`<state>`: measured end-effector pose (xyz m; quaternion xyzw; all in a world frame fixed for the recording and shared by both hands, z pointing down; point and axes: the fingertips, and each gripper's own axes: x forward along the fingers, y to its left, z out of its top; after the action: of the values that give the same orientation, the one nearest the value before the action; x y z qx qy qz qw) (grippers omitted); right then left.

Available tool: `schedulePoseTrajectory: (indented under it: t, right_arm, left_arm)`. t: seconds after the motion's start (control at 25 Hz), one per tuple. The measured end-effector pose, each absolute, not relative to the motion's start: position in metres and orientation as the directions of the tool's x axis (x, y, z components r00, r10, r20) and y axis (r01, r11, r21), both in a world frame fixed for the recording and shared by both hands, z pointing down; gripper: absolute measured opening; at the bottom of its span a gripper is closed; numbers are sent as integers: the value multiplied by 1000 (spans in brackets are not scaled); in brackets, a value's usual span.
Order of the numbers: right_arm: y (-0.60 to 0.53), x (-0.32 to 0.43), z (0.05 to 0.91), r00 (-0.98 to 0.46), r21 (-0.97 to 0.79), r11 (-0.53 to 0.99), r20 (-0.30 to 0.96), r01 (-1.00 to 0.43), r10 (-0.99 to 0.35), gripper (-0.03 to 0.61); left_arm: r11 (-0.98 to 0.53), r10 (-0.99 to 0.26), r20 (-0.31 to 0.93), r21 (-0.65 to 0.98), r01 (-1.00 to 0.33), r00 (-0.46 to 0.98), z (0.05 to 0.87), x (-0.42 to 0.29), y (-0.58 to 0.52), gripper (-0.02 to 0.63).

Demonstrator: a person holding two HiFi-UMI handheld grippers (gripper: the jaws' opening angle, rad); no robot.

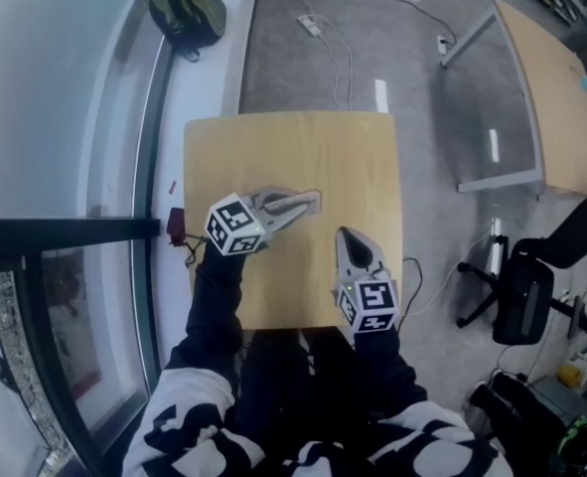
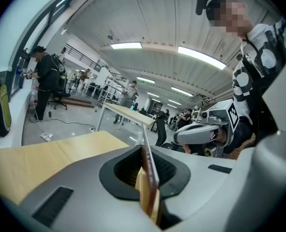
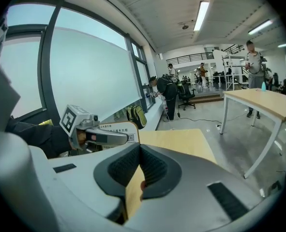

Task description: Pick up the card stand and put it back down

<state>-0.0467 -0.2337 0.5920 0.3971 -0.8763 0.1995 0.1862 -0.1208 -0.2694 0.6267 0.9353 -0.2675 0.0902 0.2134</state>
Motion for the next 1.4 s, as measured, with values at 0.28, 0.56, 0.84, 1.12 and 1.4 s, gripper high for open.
schedulePoseTrajectory:
  t: [0.28,0.56,0.84,1.12,1.4]
  right_arm:
    - [-203,-32,531,-658,-202,637,384,-744,-647,21]
    - [-192,-32,476,-705,-176,692,328,-700,-629,21]
    - [-175,-38,426,-742,-133,738,263,-661,-617,21]
    - [-158,-44,400,-778,-116,773,200,-623,-596,21]
    - [-142,-41,385,-792,-116,785,148,-609,-592,21]
  left_arm:
    - [-734,-535,247,337,-589,808,562,-98,-216,25]
    - [-655,-665,346,155,-740,662,495,-99,-197,25]
    - [-518,-742,309,299,-801,595,468,-106,-164,25]
    - [-439,-849,192,263,-859,492,434,-112,-139,23]
    - [-326,-938,74,148,-934,339,396,-122,-123,23]
